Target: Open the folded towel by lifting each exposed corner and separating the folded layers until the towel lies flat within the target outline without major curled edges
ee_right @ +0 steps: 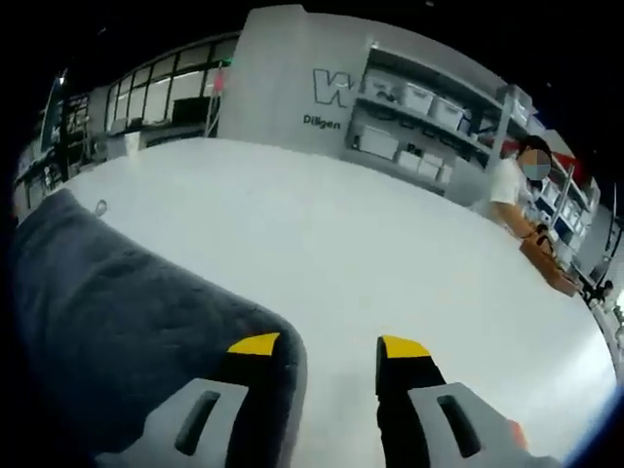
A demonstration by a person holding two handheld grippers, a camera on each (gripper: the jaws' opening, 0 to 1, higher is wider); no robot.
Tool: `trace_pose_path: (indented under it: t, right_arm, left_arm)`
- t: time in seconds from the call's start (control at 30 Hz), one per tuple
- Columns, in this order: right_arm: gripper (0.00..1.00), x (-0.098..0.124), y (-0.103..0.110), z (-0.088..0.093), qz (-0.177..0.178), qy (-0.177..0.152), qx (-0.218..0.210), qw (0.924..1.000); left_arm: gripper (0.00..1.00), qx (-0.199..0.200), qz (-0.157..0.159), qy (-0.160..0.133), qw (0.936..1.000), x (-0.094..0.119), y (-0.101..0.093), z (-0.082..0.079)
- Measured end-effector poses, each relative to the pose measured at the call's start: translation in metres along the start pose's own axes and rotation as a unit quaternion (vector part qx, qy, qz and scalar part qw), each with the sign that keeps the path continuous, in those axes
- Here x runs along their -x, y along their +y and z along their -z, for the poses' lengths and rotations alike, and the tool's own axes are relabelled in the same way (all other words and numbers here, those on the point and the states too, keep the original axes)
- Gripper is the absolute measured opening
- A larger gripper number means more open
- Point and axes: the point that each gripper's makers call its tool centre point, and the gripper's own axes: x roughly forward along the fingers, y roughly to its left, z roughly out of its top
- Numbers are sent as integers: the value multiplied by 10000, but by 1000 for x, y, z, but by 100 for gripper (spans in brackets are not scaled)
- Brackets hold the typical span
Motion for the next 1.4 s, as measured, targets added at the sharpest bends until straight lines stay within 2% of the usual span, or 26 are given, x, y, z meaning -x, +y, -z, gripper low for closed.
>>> trace_pose_path:
  t: [0.1,0.13,0.2,0.3,0.33,0.47,0.53,0.6,0.7,0.83,1.1,1.2,1.4]
  right_arm:
    - [40,32,9,-15,-281,-290,33,9992]
    - [44,37,12,-16,-356,-317,36,9989]
    - [50,70,27,-22,-699,-458,66,9965]
    - [53,123,47,-23,-912,-752,158,9929]
    - [54,132,50,-22,-955,-828,170,9918]
    - [63,200,85,-10,-1368,-1238,-289,9824]
    - [69,225,100,5,-1501,-1199,-346,9808]
    - [74,246,116,22,-1626,-1038,-190,9810]
    - [81,266,133,40,-1554,-889,17,9838]
    - [99,285,150,58,-1467,-687,52,9868]
    - [99,300,164,63,-1477,-710,-135,9864]
    - [99,303,167,61,-1458,-727,-88,9866]
    - [99,303,164,65,-1329,-528,93,9897]
  left_arm:
    - [97,22,-48,-47,10000,8,4,0]
    - [97,41,-79,-22,10000,9,5,1]
    - [98,80,-141,3,9999,15,10,4]
    - [98,131,-169,-2,9998,21,13,6]
    - [99,141,-175,2,9997,22,14,6]
    - [99,149,-179,-40,9997,28,15,6]
    - [99,144,-173,-74,9997,29,14,6]
    - [99,150,-149,-64,9998,28,13,7]
    - [99,196,-88,-51,9998,27,11,8]
    - [99,186,-22,-83,9998,25,7,6]
    - [99,241,51,-108,9996,28,5,10]
    - [99,283,42,-89,9996,30,7,13]
    - [99,323,38,-119,9994,33,6,14]
